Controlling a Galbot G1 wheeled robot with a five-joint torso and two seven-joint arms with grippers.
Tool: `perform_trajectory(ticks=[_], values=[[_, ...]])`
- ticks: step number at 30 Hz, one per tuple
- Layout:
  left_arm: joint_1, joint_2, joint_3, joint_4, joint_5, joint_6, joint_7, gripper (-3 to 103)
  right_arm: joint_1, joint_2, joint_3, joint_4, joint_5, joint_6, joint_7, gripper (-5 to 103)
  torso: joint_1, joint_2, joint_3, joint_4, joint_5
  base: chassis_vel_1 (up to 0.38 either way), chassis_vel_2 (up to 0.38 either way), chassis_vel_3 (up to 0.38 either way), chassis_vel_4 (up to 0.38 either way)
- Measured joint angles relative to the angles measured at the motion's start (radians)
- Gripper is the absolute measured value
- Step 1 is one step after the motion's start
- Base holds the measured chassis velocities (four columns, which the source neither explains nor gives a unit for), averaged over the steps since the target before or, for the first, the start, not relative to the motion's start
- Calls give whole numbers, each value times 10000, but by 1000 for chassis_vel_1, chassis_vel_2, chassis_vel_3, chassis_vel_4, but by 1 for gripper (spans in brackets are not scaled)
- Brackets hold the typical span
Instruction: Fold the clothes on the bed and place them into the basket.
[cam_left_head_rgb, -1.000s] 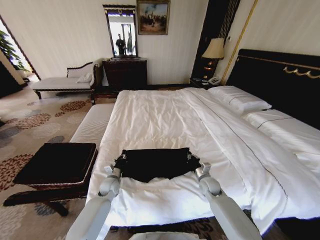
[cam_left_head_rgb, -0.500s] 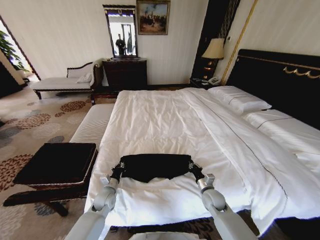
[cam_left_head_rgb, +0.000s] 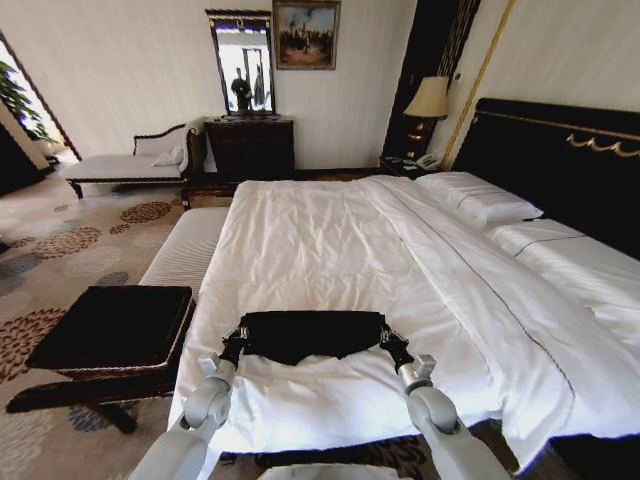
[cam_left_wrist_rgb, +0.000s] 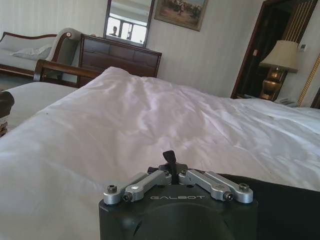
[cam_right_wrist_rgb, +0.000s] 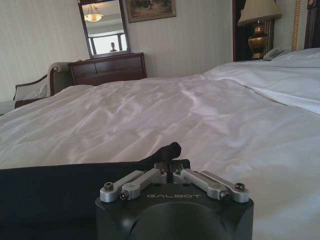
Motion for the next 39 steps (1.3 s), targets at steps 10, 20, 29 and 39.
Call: perform_trajectory(ticks=[10, 20, 29, 39], values=[[1535, 487, -577, -1477, 157, 18, -12, 22, -1151, 133, 604, 1005, 14, 37, -91, 28, 0, 0, 0, 2, 2, 0, 0, 0, 0], [389, 1000, -349, -2366, -703, 1090, -615, 59, -689, -1458, 472, 2170, 793, -786, 253, 72, 1, 0, 3, 2, 0, 0, 0, 0, 0], [-2213, 1542, 2027, -928, -1451, 1887, -693, 86, 1972, -2682, -1550, 1071, 2221, -1870, 340, 97, 3, -2, 4, 1, 1, 0, 0, 0, 0], [-2464, 1596, 3056, -30, -1458, 2000, -564, 100, 3200, -2511, -3538, -60, 2772, -2540, 441, 100, 3, -1, 2, 2, 1, 0, 0, 0, 0]])
